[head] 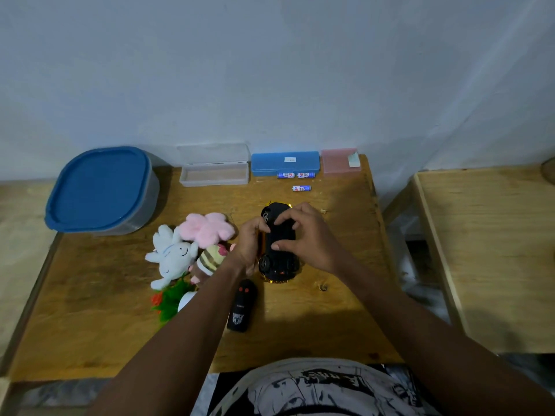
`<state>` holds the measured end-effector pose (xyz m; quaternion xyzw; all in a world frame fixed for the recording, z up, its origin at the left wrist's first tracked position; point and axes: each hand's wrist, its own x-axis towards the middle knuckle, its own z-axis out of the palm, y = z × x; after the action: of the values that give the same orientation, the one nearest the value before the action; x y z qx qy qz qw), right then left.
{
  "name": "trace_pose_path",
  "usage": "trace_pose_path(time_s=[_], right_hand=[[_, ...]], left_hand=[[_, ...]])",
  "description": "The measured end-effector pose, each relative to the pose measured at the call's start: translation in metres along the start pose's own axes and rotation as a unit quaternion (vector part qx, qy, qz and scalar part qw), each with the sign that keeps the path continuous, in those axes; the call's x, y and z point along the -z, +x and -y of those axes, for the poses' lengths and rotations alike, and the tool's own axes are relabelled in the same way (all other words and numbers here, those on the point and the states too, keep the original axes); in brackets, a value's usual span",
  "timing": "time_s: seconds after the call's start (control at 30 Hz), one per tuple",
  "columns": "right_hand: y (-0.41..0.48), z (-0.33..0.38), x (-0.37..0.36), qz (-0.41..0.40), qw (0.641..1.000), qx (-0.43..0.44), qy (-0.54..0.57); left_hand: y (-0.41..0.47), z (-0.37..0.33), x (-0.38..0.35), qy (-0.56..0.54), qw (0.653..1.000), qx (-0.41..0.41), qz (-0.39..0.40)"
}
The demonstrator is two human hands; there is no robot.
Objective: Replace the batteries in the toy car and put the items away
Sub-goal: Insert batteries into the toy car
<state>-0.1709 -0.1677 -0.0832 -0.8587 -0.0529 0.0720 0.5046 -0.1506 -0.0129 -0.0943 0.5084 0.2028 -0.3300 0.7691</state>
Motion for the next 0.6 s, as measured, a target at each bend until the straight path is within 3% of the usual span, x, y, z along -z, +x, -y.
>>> trace_pose_path(time_s=[0.23,0.37,0.47,0.6], right_hand=[[0.005,0.001,0.009,0.06,0.995,0.021,0.071],[0.017,-0.004,0.022,-0.002,0.992,-0.036,0.121],[0.033,-0.021,0.028,-0.068,0.992,-0.088,0.066],[0.052,-0.038,0.021,-0.005,0.993,-0.108,-0.055]], left_hand=[[0.001,-0.004,0.006,-0.004,1.0,-0.02,-0.015],[0.004,-0.01,0.016,-0.001,1.0,-0.016,-0.008],[0.005,-0.014,0.023,0.016,1.0,-0.004,-0.021],[0.007,-0.015,0.03,0.002,0.999,-0.015,-0.046]])
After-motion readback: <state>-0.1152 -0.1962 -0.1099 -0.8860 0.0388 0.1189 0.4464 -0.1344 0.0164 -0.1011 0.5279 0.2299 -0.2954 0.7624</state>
